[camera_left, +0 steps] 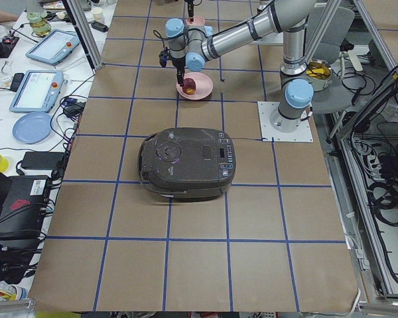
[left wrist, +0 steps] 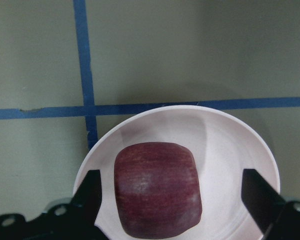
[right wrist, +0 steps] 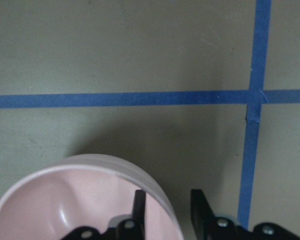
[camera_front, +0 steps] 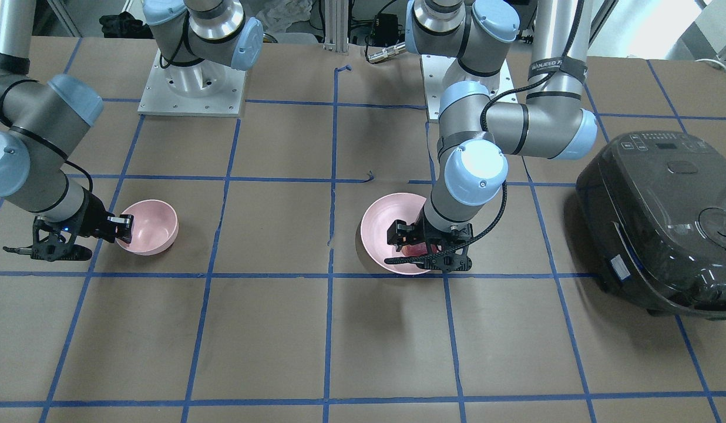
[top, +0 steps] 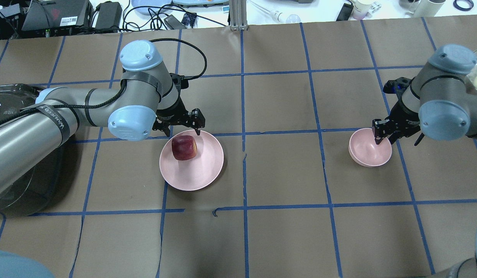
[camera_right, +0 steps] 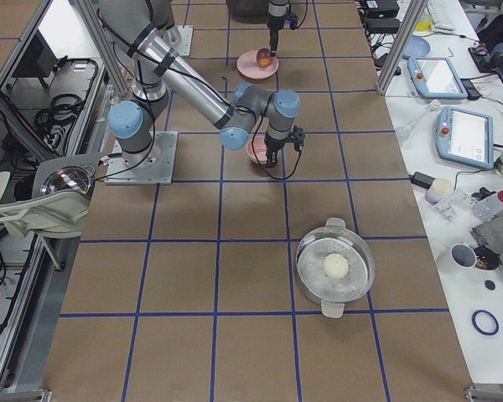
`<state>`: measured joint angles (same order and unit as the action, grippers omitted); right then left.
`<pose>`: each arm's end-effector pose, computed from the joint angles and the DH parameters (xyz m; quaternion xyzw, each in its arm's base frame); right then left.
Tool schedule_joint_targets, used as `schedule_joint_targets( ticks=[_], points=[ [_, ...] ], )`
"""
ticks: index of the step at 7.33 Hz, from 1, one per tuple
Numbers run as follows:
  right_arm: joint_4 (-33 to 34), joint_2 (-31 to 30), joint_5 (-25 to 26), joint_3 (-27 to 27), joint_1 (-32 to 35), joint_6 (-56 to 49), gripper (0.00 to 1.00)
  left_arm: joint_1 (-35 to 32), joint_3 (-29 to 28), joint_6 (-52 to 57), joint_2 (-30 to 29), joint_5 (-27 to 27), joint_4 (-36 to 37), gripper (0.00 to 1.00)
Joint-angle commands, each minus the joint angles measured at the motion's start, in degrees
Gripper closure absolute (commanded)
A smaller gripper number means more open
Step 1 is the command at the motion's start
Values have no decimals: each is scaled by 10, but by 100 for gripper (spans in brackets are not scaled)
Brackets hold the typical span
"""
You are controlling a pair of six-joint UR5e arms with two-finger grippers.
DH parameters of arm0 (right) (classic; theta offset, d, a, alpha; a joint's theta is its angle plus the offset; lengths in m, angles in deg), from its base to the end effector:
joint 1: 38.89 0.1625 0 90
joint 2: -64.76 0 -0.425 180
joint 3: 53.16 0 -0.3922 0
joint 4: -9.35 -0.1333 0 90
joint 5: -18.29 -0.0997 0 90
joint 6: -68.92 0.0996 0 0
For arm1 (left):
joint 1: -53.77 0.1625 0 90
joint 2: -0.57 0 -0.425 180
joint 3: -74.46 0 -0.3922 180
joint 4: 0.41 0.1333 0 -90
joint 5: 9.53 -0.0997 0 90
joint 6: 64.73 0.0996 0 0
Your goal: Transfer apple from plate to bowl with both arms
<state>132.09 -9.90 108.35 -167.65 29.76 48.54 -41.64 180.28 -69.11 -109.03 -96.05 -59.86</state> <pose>-0.0581 -0.5144 0.2100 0.0084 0.9981 0.0580 0.0215 -0.1909 -0.5375 0.2280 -0.0077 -0.9986 -0.0449 0.0266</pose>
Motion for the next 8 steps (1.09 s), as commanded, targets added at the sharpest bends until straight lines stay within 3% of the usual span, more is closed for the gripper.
schedule_joint_targets(
  ticks=[1, 2, 3, 4, 5, 7, 8],
  points=[
    [-3, -1, 0, 0, 0, -1, 100, 0, 18, -8, -8, 4, 0, 0],
    [-3, -2, 2, 1, 0, 1, 100, -2, 33, -4, -8, 0, 0, 4],
    [-2, -3, -1, 4, 1, 6, 100, -2, 39, -2, -9, -1, 6, 34],
    [0, -2, -52, 17, 14, 60, 100, -2, 40, -1, -9, -1, 24, 69],
    [-8, 0, -106, 44, 43, 120, 100, -2, 39, 0, -8, 0, 27, 80],
    [-3, 1, -109, 48, 162, 254, 100, -2, 36, -1, -6, 2, 30, 93],
    [3, 1, -106, 50, 218, 311, 100, -1, 24, 3, 5, 5, 30, 95]
  ],
)
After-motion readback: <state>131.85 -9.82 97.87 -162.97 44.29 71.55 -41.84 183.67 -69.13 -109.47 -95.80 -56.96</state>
